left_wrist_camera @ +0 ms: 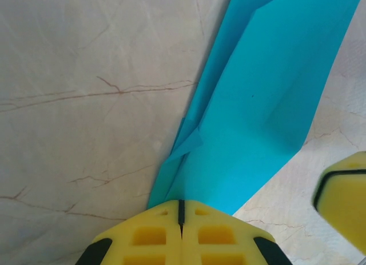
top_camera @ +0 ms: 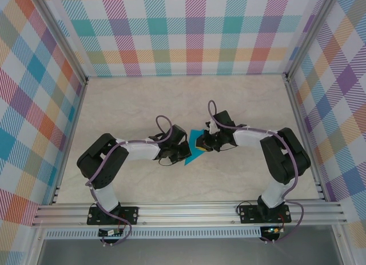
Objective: Fold a paper plane with a square sheet of paper (pick it up from the middle)
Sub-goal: Fourth fold the wing at the center of the table.
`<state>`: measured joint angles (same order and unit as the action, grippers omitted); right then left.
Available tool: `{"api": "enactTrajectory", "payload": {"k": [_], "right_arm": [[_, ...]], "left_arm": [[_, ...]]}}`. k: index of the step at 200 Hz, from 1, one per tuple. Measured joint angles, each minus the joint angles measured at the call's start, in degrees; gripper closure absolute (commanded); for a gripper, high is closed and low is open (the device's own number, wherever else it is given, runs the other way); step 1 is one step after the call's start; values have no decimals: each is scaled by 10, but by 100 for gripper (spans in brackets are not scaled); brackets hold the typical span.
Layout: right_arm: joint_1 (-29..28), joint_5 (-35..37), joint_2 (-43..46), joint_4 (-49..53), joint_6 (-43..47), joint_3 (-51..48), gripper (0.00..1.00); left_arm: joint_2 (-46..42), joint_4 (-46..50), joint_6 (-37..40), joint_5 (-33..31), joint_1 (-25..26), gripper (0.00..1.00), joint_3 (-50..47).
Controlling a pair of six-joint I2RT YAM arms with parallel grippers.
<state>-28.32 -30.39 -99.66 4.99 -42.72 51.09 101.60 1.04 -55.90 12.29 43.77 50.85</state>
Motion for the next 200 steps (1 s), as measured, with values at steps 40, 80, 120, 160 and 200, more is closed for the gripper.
{"api": "enactTrajectory", "payload": {"k": [40, 80, 120, 160, 200], "right_arm": [[-3, 4, -53, -20, -10, 22, 88], [-3, 40, -86, -9, -3, 53, 89], [-2, 67, -93, 25, 19, 79, 89], [28, 57, -102, 19, 31, 84, 89], [68, 48, -116, 11, 47, 99, 88]], "left_arm": [[0, 0, -2, -1, 0, 99, 0], [0, 1, 0, -4, 0, 98, 0], [0, 2, 2, -4, 1, 99, 0], [-1, 2, 6, -6, 1, 99, 0], [-1, 2, 13, -7, 2, 99, 0]]}}
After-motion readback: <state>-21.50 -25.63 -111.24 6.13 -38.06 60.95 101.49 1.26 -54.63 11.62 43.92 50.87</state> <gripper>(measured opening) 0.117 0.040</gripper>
